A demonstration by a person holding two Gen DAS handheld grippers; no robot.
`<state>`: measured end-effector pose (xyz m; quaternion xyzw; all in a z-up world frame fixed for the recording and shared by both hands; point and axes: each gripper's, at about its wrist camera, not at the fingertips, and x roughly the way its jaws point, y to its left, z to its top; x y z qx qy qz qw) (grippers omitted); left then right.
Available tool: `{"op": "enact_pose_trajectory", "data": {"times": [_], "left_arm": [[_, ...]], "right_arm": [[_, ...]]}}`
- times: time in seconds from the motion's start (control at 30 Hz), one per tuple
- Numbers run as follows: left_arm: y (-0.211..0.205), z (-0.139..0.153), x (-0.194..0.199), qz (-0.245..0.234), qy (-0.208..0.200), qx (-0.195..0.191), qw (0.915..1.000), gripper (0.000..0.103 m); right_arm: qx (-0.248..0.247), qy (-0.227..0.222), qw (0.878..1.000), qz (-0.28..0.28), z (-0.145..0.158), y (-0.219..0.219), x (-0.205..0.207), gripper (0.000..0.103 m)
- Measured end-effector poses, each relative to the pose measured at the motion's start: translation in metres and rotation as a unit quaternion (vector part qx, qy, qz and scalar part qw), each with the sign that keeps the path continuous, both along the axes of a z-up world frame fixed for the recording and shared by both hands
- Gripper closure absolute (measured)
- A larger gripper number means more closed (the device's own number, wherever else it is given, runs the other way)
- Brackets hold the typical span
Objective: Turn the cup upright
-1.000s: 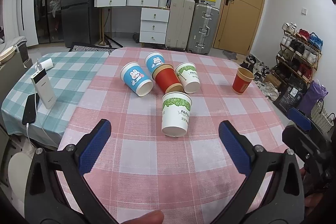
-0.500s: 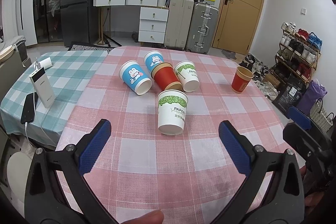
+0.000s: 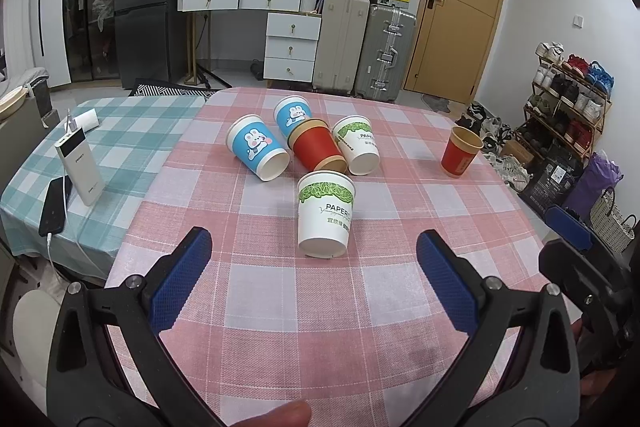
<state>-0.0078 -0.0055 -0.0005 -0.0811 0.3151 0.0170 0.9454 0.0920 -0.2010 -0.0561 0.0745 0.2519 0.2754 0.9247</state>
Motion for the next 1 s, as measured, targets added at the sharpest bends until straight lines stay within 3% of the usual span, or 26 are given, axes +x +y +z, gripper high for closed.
{"op": "enact_pose_trajectory", "data": {"times": [0.73,1.0], "left_arm": [[-0.002,-0.007,0.002,-0.009,0.008,0.0,0.9999,0.001],[-0.012,-0.017,0.024,-0.017,0.023,0.002,0.9996,0.001]], "right_arm": [[0.007,0.009,1.0,-0.003,-0.006,-0.004,0.008,0.0],[0.015,0.048,0.999,0.004,-0.026,-0.012,0.032,0.0]]}}
